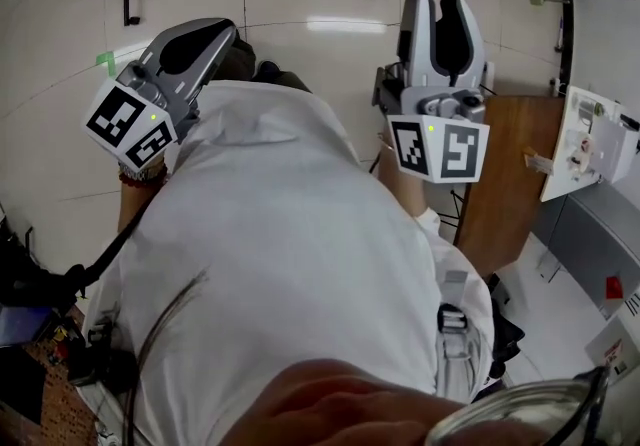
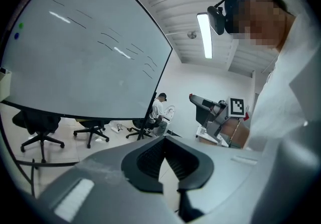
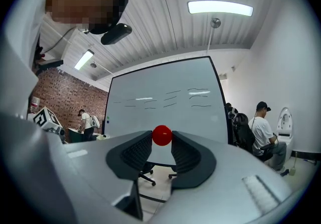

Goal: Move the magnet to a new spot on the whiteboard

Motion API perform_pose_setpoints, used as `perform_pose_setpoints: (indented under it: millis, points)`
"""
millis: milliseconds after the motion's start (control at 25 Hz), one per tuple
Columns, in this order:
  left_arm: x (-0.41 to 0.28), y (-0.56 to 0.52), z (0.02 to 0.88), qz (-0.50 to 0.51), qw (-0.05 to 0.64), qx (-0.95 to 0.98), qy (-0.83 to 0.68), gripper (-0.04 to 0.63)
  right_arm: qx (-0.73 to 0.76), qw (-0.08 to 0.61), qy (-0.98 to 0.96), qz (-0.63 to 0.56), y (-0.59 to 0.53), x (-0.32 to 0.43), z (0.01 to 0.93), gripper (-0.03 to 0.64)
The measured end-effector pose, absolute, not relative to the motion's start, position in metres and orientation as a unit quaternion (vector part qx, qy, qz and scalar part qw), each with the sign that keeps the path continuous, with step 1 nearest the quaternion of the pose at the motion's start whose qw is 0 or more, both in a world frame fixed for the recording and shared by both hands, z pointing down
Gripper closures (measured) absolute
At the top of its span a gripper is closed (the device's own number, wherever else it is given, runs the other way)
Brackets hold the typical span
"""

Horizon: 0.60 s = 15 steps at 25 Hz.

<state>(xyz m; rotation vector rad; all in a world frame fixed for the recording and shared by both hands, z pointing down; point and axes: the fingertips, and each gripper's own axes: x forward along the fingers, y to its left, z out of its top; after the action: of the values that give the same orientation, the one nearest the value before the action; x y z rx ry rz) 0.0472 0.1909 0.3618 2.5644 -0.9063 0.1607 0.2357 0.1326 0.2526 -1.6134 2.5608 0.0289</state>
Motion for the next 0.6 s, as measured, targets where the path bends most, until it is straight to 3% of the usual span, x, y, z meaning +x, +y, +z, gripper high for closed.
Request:
perform_pose_setpoints:
  millis: [600]
  points:
    - [0.060, 0.192, 0.351, 0.063, 0.184, 0.933, -0.303, 0.598, -0.545, 0.071, 0.835, 0.021, 0.155, 0.247, 0.251, 0.497]
